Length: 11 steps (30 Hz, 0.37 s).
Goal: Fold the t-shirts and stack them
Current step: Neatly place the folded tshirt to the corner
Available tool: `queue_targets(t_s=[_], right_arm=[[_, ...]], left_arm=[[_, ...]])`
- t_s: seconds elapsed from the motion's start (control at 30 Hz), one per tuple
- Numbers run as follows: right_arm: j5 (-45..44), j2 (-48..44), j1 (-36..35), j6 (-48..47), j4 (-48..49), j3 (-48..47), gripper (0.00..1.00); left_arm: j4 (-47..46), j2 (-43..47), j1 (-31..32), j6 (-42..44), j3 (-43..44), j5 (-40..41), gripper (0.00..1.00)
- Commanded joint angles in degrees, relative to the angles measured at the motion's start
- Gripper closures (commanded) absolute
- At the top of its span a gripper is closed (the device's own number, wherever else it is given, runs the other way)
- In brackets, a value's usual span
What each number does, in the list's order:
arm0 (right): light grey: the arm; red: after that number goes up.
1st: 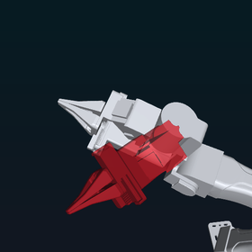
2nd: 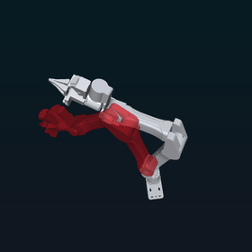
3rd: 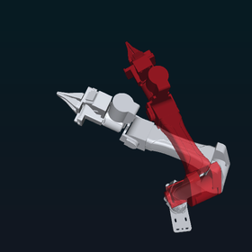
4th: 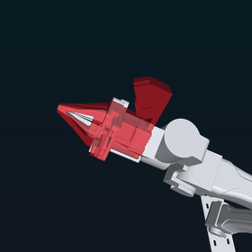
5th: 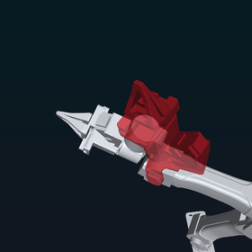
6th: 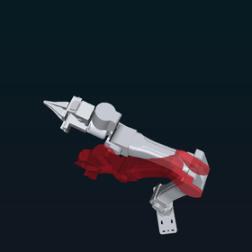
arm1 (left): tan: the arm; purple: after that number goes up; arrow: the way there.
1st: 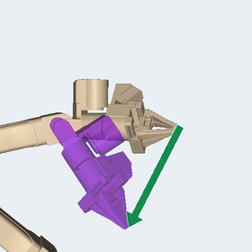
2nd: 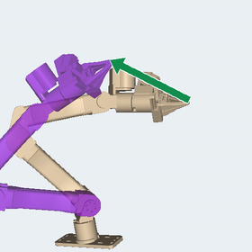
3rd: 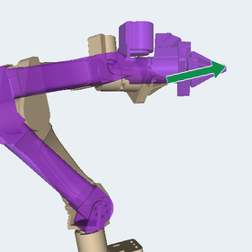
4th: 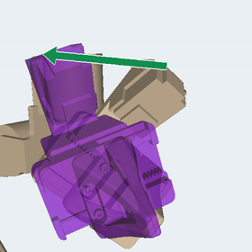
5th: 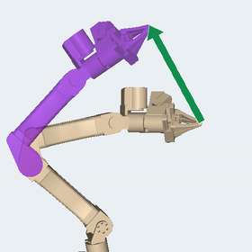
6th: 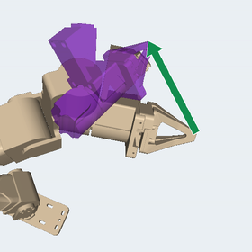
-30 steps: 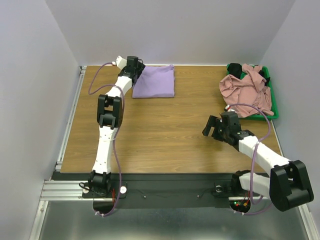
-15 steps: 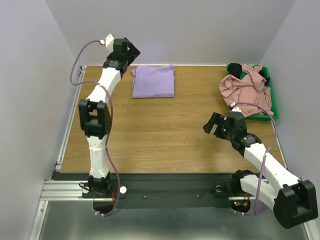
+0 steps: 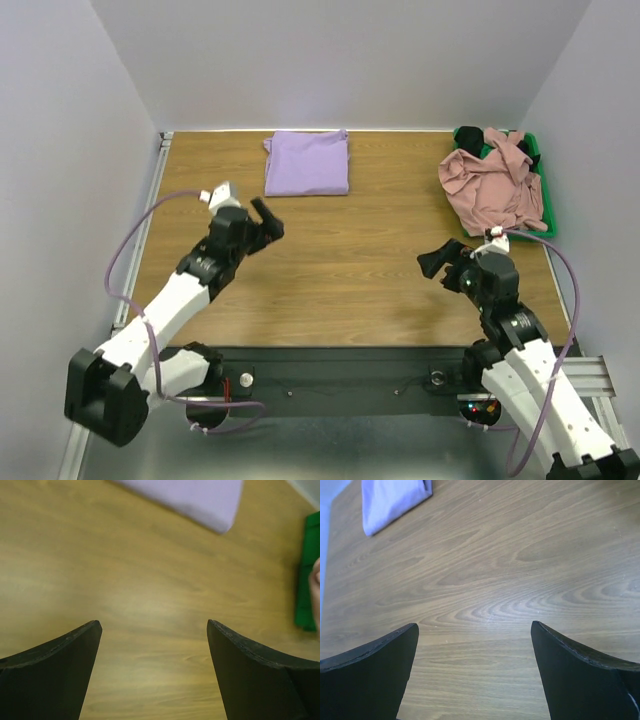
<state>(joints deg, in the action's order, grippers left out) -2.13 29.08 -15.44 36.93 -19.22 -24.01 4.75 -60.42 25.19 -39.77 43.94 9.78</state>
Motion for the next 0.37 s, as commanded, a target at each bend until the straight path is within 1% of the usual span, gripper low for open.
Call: queue_targets(t_s=[0.0, 0.1, 0.23, 0.33], right_arm=[[-2.6, -4.6, -0.4, 3.2, -0.8, 2.6, 0.00], [-2.3, -6.1, -0.4, 4.2, -1.0, 3.7, 0.00], [-0.2, -7.5, -0.4, 4.8, -1.3, 5.0, 0.00], [0.2, -8.8, -0.4, 5.2, -1.7, 5.4, 0.00]], left_arm=[[-0.1, 10.5, -0.5, -2.6, -10.1, -0.3, 0.01], [2.5, 15.0, -0.5, -2.3, -12.6, -0.4, 0.01], [7.1, 21.7, -0.5, -3.6, -12.7, 3.2, 0.01], [7.2, 25.4, -0.5, -4.6, -13.8, 4.1, 0.01]])
